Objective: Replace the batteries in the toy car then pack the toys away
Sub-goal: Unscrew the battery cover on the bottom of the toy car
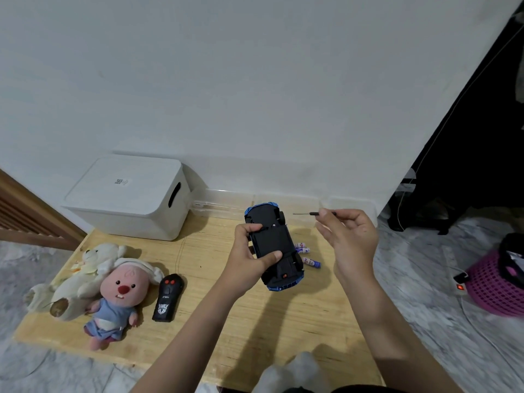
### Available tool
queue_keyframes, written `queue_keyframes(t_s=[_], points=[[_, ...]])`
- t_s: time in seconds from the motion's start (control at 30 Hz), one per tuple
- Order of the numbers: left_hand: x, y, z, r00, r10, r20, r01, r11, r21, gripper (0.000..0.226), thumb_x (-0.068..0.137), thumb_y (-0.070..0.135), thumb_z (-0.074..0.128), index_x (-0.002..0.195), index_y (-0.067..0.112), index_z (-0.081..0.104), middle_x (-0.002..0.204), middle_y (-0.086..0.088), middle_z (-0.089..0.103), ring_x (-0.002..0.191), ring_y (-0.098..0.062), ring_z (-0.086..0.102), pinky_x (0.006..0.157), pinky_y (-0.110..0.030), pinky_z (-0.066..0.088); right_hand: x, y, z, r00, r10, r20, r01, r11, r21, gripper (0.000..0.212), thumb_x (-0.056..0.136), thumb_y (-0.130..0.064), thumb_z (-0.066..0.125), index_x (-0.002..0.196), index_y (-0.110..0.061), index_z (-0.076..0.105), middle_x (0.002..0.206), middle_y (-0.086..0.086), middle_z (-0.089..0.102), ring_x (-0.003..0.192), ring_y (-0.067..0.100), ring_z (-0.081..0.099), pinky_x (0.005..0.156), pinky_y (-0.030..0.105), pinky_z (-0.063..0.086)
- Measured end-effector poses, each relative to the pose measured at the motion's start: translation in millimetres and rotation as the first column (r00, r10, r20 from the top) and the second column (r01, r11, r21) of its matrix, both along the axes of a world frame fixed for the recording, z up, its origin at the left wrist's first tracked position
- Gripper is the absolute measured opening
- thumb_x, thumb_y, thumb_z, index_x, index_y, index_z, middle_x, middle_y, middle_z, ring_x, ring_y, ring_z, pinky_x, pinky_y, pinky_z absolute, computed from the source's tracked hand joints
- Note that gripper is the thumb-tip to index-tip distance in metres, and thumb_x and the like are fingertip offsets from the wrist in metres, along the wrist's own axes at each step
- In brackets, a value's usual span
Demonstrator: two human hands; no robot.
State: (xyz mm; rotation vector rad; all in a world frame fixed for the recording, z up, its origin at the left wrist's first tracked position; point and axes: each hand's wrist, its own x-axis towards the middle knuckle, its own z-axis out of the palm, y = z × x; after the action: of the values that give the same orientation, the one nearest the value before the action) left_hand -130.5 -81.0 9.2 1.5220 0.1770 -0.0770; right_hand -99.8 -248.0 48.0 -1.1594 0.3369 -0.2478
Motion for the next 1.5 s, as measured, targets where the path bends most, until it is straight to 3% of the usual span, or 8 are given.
queue_keyframes(t_s=[0.13, 0.33, 0.6, 0.77, 0.87, 1.07, 1.33, 1.5], points=[[-7.2, 6.3, -14.2, 0.999, -0.003, -0.049, 0.003, 1.0, 0.006, 0.052, 0.079, -0.008, 0.068, 0.102, 0.03, 0.04, 0.113, -0.001, 0.047, 0.101, -0.017, 0.056, 0.074, -0.027, 0.057, -13.5, -9.9, -30.1, 0.995, -0.021, -0.102, 0.023, 1.0, 0.017, 0.019, 0.078, 0.002, 0.072, 0.079, -0.009, 0.057, 0.078, 0.011, 0.065, 0.071, 0.019, 0.069, 0.068, 0.026, 0.059], [-14.4, 16.0, -33.3, 0.994, -0.03, -0.101, 0.034, 0.999, 0.032, 0.051, 0.079, -0.008, 0.068, 0.1, 0.029, 0.04, 0.112, -0.001, 0.048, 0.098, -0.013, 0.055, 0.068, -0.019, 0.056, -34.6, -12.2, -89.9, 0.963, -0.07, -0.259, -0.002, 0.963, -0.269, 0.023, 0.069, 0.001, 0.079, 0.065, -0.009, 0.059, 0.071, 0.014, 0.066, 0.07, 0.026, 0.066, 0.068, 0.034, 0.056], [-16.6, 33.9, -43.1, 0.985, -0.093, -0.147, 0.101, 0.994, 0.045, 0.051, 0.079, -0.007, 0.069, 0.102, 0.028, 0.04, 0.113, -0.003, 0.048, 0.1, -0.017, 0.053, 0.066, -0.017, 0.054, -61.1, 6.1, -137.8, 0.939, -0.12, -0.322, -0.134, 0.733, -0.667, 0.029, 0.073, 0.005, 0.069, 0.06, -0.018, 0.057, 0.065, -0.002, 0.064, 0.066, 0.013, 0.065, 0.059, 0.013, 0.046], [-21.5, 45.4, -47.4, 0.972, -0.149, -0.181, 0.155, 0.988, 0.019, 0.052, 0.079, -0.007, 0.069, 0.102, 0.029, 0.04, 0.116, -0.006, 0.047, 0.099, -0.015, 0.053, 0.063, -0.018, 0.055, -68.5, 14.2, -153.3, 0.911, -0.139, -0.388, -0.289, 0.453, -0.843, 0.01, 0.076, -0.003, 0.065, 0.075, -0.01, 0.071, 0.072, 0.002, 0.067, 0.071, 0.021, 0.062, 0.06, 0.028, 0.047], [-24.7, 52.3, -50.5, 0.963, -0.172, -0.206, 0.181, 0.983, 0.028, 0.052, 0.079, -0.006, 0.07, 0.103, 0.028, 0.04, 0.118, -0.007, 0.047, 0.099, -0.016, 0.053, 0.064, -0.02, 0.056, -70.5, 20.1, -156.4, 0.901, -0.177, -0.395, -0.305, 0.388, -0.87, 0.01, 0.076, -0.003, 0.066, 0.08, -0.007, 0.074, 0.08, 0.007, 0.067, 0.083, 0.026, 0.06, 0.066, 0.028, 0.044], [-30.6, 64.0, -55.5, 0.949, -0.215, -0.229, 0.225, 0.974, 0.017, 0.051, 0.079, -0.006, 0.07, 0.104, 0.026, 0.039, 0.116, -0.007, 0.048, 0.102, -0.019, 0.054, 0.066, -0.02, 0.055, -67.2, 24.6, -150.4, 0.861, -0.191, -0.471, -0.361, 0.422, -0.832, 0.021, 0.078, -0.009, 0.068, 0.098, -0.005, 0.071, 0.099, 0.01, 0.064, 0.097, 0.025, 0.06, 0.081, 0.033, 0.051], [-38.7, 72.3, -58.0, 0.932, -0.28, -0.232, 0.292, 0.956, 0.019, 0.05, 0.079, -0.01, 0.067, 0.11, 0.014, 0.037, 0.111, -0.001, 0.047, 0.089, -0.006, 0.055, 0.058, -0.014, 0.053, -79.6, 67.7, -105.5, 0.965, 0.045, -0.257, -0.226, 0.636, -0.738, 0.017, 0.084, -0.012, 0.068, 0.1, -0.015, 0.072, 0.086, -0.017, 0.059, 0.078, -0.001, 0.059, 0.07, 0.004, 0.044], [-45.5, 73.0, -62.8, 0.93, -0.325, -0.173, 0.342, 0.937, 0.075, 0.049, 0.077, -0.017, 0.065, 0.108, 0.007, 0.035, 0.105, -0.001, 0.047, 0.08, 0.008, 0.057, 0.059, -0.01, 0.049, -86.1, 82.5, -99.4, 0.963, 0.156, -0.221, -0.271, 0.586, -0.764, 0.029, 0.085, -0.014, 0.068, 0.114, -0.013, 0.067, 0.087, -0.006, 0.057, 0.081, 0.004, 0.056, 0.083, 0.022, 0.048]])
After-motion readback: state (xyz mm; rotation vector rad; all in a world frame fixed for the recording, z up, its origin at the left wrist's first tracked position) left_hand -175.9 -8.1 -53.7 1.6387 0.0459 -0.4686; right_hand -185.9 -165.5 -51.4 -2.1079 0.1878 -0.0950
